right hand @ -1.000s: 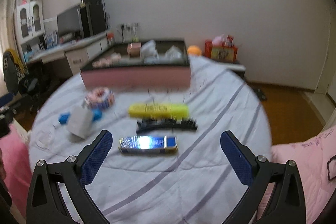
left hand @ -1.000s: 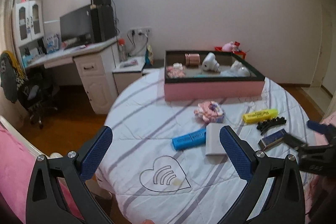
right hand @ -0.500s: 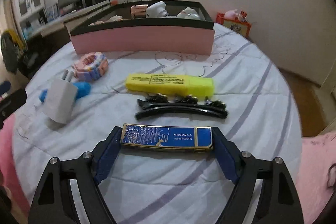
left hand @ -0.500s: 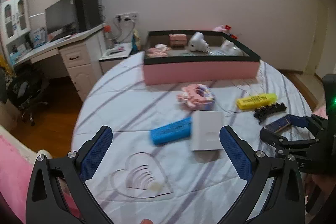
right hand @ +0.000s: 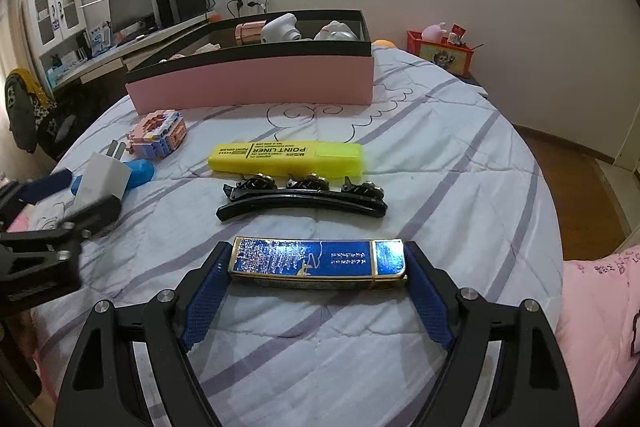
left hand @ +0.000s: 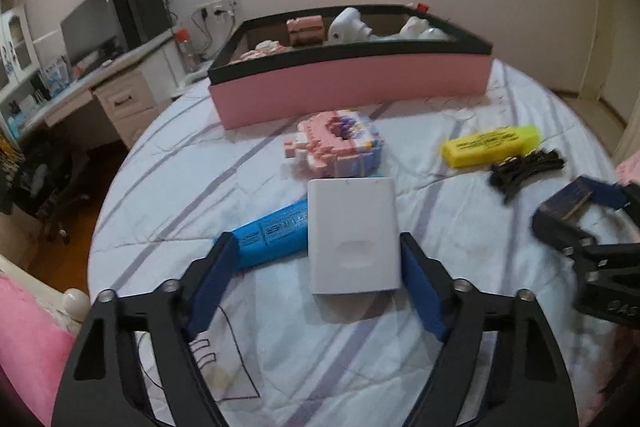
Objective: Organize rigid objects
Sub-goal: 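Grasp the white box with the left tool while the right grasps the blue tin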
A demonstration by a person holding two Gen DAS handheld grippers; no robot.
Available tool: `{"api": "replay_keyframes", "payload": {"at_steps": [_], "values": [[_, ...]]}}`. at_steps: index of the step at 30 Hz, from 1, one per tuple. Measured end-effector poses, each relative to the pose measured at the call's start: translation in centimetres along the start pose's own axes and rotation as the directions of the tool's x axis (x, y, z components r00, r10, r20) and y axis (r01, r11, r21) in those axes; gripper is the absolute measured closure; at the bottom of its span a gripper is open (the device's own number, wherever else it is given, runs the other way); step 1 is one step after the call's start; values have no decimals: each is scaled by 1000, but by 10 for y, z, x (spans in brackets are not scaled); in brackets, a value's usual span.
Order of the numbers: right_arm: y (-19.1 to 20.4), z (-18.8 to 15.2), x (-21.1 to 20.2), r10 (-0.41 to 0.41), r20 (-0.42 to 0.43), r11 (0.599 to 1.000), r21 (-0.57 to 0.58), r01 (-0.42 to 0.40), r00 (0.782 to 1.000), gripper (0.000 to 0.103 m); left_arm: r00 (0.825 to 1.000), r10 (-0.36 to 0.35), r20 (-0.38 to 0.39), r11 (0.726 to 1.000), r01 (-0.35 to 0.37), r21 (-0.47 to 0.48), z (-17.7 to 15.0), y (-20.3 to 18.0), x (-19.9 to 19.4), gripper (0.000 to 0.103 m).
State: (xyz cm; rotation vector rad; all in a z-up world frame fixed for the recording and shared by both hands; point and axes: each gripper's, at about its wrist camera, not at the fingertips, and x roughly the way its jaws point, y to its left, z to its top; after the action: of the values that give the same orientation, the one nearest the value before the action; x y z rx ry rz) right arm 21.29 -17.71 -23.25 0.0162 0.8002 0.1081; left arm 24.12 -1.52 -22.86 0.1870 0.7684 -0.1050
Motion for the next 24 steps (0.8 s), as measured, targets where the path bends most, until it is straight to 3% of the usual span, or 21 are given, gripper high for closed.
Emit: {"api": "replay_keyframes", "payload": {"at_steps": [2, 5, 16, 24], "values": [[-1, 0, 0, 2, 1, 1000, 2, -2, 1000, 19, 1000, -4, 1, 1000, 4, 12, 2, -2, -1, 32], [-1, 0, 0, 2, 3, 1000, 0, -2, 1000, 19, 1000, -3, 18, 1000, 2, 27, 4, -4, -4, 61], [-8, -4, -12, 54, 47, 997, 50, -57, 997, 19, 996, -72, 60, 997, 74, -29, -3, 12, -22, 62], [3, 6, -44, 49, 156, 998, 38, -56, 986, 19, 981, -25, 191, 997, 38, -62, 4, 22, -59, 62]]}}
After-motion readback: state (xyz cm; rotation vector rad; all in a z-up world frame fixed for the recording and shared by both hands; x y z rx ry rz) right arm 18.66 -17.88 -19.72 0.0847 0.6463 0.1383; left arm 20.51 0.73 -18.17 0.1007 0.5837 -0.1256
